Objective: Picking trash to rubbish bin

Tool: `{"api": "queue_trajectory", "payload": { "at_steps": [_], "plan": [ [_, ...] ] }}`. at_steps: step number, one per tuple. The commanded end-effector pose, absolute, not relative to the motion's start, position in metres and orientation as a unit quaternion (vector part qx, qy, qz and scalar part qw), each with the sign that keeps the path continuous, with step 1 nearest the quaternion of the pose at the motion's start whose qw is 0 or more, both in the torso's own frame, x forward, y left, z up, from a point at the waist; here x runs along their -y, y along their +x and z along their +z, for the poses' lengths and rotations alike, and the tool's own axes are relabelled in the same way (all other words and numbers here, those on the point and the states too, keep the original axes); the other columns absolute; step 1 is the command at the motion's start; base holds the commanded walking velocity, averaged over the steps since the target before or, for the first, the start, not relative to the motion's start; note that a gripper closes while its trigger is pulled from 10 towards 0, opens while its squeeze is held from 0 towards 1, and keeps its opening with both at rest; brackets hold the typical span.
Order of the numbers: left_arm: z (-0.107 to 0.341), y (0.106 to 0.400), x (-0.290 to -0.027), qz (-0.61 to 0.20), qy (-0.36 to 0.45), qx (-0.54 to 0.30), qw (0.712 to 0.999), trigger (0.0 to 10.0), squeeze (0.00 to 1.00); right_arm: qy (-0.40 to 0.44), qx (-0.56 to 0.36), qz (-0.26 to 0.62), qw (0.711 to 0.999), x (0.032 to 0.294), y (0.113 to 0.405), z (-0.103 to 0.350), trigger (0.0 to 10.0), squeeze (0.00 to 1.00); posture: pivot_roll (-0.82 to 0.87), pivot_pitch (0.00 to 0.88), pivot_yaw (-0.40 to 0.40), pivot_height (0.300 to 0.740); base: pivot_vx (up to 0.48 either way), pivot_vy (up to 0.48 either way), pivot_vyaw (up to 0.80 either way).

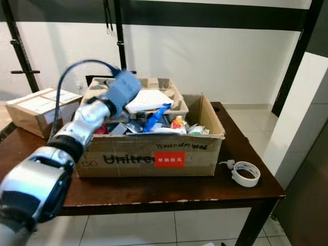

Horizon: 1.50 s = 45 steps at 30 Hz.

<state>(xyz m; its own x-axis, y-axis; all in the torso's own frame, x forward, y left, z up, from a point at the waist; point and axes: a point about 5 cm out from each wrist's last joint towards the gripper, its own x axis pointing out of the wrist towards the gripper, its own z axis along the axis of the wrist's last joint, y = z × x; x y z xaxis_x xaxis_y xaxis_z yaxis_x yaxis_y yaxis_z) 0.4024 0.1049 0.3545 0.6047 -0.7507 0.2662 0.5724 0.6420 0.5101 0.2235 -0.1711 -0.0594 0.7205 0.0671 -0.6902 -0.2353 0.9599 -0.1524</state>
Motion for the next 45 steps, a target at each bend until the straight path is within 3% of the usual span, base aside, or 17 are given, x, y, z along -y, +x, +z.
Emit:
{"api": "queue_trajectory", "payload": {
  "at_steps": [1,4,6,7,13,18,21,22,26,30,36,45],
  "plan": [
    [0.335,0.391,-0.089,-0.515,0.165,0.206,0.816,10.0,0.00,-0.112,-0.369,0.079,0.919,0.172,0.220,-0.061,10.0,0.00,0.00,0.077,-0.015,0.740,0.000,0.000,0.00],
    [0.303,0.365,-0.078,-0.643,0.178,0.158,0.728,10.0,0.00,-0.112,-0.368,0.079,0.920,0.171,0.221,-0.061,10.0,0.00,0.00,0.076,-0.014,0.740,0.000,0.000,0.00],
    [0.292,0.353,-0.076,-0.674,0.182,0.140,0.702,10.0,0.00,-0.111,-0.367,0.079,0.920,0.171,0.221,-0.061,10.0,0.00,0.00,0.075,-0.015,0.740,0.000,0.000,0.00],
    [0.292,0.353,-0.076,-0.674,0.182,0.140,0.702,10.0,0.00,-0.111,-0.367,0.079,0.920,0.171,0.221,-0.061,10.0,0.00,0.00,0.075,-0.015,0.740,0.000,0.000,0.00],
    [0.258,0.310,-0.077,-0.777,0.184,0.051,0.600,10.0,0.00,-0.113,-0.365,0.083,0.920,0.169,0.223,-0.060,10.0,0.00,0.00,0.069,-0.018,0.740,0.000,0.000,0.00],
    [0.239,0.298,-0.083,-0.801,0.187,0.002,0.569,10.0,0.00,-0.113,-0.365,0.083,0.921,0.169,0.223,-0.060,10.0,0.00,0.00,0.060,-0.019,0.740,0.000,0.000,0.00],
    [0.213,0.294,-0.083,-0.774,0.214,-0.027,0.595,10.0,0.00,-0.113,-0.365,0.083,0.920,0.170,0.222,-0.061,10.0,0.00,0.00,0.057,-0.017,0.740,0.000,0.000,0.00],
    [0.202,0.301,-0.081,-0.736,0.233,-0.036,0.634,10.0,0.00,-0.113,-0.365,0.082,0.921,0.170,0.221,-0.061,10.0,0.00,0.00,0.056,-0.014,0.740,0.000,0.000,0.00],
    [0.169,0.315,-0.080,-0.628,0.249,-0.071,0.733,10.0,0.00,-0.112,-0.366,0.082,0.920,0.169,0.220,-0.061,10.0,0.00,0.00,0.054,-0.014,0.740,0.000,0.000,0.00],
    [0.113,0.314,-0.092,-0.532,0.232,-0.178,0.794,10.0,0.00,-0.113,-0.368,0.084,0.919,0.168,0.218,-0.063,10.0,0.00,0.00,0.055,-0.014,0.740,0.000,0.000,0.00],
    [0.067,0.293,-0.102,-0.471,0.205,-0.267,0.815,10.0,0.00,-0.113,-0.368,0.086,0.919,0.167,0.218,-0.063,10.0,0.00,-0.01,0.059,-0.013,0.740,0.000,0.000,0.00],
    [-0.007,0.250,-0.132,-0.386,0.193,-0.412,0.802,10.0,0.00,-0.140,-0.410,0.108,0.895,0.166,0.208,-0.071,10.0,0.00,0.00,0.065,-0.017,0.740,0.000,0.000,0.00]
  ]
}}
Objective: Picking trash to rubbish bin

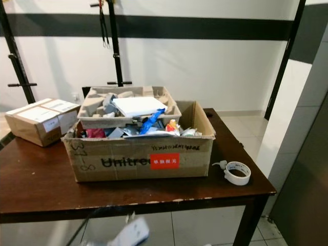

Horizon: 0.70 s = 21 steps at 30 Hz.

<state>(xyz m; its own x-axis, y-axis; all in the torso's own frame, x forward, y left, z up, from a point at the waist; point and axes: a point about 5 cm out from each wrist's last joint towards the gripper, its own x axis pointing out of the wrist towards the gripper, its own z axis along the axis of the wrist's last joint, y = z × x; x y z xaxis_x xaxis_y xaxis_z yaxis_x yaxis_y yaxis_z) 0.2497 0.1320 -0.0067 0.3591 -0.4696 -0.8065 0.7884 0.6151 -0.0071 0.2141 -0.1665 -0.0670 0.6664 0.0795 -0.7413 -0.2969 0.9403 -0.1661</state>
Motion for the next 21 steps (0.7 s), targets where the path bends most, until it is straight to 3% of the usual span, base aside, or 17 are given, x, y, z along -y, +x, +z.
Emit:
{"api": "queue_trajectory", "payload": {
  "at_steps": [1,2,3,6,9,17,21],
  "plan": [
    [-0.023,0.243,-0.145,-0.324,0.172,-0.441,0.819,10.0,0.00,-0.147,-0.431,0.102,0.884,0.170,0.200,-0.076,10.0,0.00,0.00,0.069,-0.022,0.740,0.000,0.000,0.00],
    [-0.023,0.243,-0.145,-0.324,0.172,-0.441,0.819,10.0,0.00,-0.147,-0.431,0.102,0.884,0.170,0.200,-0.076,10.0,0.00,0.00,0.069,-0.022,0.740,0.000,0.000,0.00],
    [-0.034,0.240,-0.158,-0.259,0.171,-0.442,0.841,10.0,0.00,-0.146,-0.444,0.086,0.880,0.174,0.195,-0.079,10.0,0.00,0.01,0.069,-0.024,0.740,0.000,0.000,0.00],
    [-0.040,0.238,-0.170,-0.199,0.183,-0.421,0.866,10.0,0.00,-0.142,-0.445,0.077,0.881,0.175,0.194,-0.079,10.0,0.00,0.01,0.071,-0.029,0.740,0.000,0.000,0.00],
    [-0.052,0.224,-0.193,-0.104,0.135,-0.439,0.882,10.0,0.00,-0.141,-0.433,0.053,0.889,0.179,0.193,-0.079,10.0,0.00,0.00,0.066,-0.037,0.740,0.000,0.000,0.00],
    [-0.051,0.222,-0.199,-0.044,0.105,-0.383,0.917,10.0,0.00,-0.140,-0.429,0.015,0.892,0.189,0.192,-0.078,10.0,0.00,0.00,0.081,-0.012,0.740,0.000,0.000,0.00],
    [-0.055,0.221,-0.191,-0.032,0.105,-0.392,0.914,10.0,0.00,-0.117,-0.433,-0.003,0.894,0.193,0.192,-0.078,10.0,0.00,0.00,0.064,-0.033,0.740,0.000,0.000,0.00]
  ]
}}
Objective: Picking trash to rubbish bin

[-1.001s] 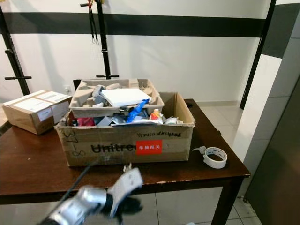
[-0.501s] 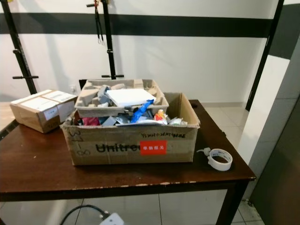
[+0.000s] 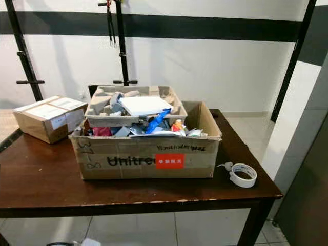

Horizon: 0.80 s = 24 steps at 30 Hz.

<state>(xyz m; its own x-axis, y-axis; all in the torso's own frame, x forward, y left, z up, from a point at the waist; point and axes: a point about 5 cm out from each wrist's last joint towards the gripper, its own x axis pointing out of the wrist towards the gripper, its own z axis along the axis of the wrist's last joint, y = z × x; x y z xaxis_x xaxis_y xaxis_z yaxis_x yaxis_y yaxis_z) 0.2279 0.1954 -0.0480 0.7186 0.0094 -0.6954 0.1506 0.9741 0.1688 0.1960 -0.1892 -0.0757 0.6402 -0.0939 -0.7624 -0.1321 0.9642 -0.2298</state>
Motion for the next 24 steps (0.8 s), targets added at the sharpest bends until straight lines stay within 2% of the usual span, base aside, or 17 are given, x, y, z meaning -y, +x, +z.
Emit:
{"api": "queue_trajectory", "payload": {
  "at_steps": [1,5,8,16,19,24],
  "plan": [
    [-0.056,0.222,-0.190,-0.026,0.104,-0.394,0.913,10.0,0.00,-0.107,-0.435,-0.003,0.894,0.192,0.191,-0.078,10.0,0.00,0.00,0.064,-0.033,0.740,0.000,0.000,0.00],
    [-0.054,0.224,-0.189,-0.022,0.098,-0.373,0.922,10.0,0.00,-0.098,-0.435,0.006,0.895,0.186,0.190,-0.079,10.0,0.00,-0.01,0.067,-0.013,0.740,0.000,0.000,0.00],
    [-0.059,0.218,-0.185,-0.041,0.062,-0.388,0.918,10.0,0.00,-0.095,-0.423,0.008,0.901,0.182,0.195,-0.077,10.0,0.00,-0.01,0.058,-0.016,0.740,0.000,0.000,0.00],
    [-0.065,0.209,-0.188,-0.020,0.059,-0.399,0.915,10.0,0.00,-0.097,-0.445,0.032,0.890,0.177,0.187,-0.082,10.0,0.00,-0.01,0.061,-0.024,0.740,0.000,0.000,0.00],
    [-0.065,0.209,-0.189,-0.016,0.085,-0.390,0.917,10.0,0.00,-0.093,-0.451,0.028,0.887,0.179,0.184,-0.084,10.0,0.00,0.00,0.066,-0.035,0.740,0.000,0.000,0.00],
    [-0.065,0.207,-0.191,-0.014,0.080,-0.382,0.920,10.0,0.00,-0.122,-0.447,0.024,0.886,0.182,0.183,-0.084,10.0,0.00,-0.01,0.072,-0.027,0.740,0.000,0.000,0.00]
  ]
}}
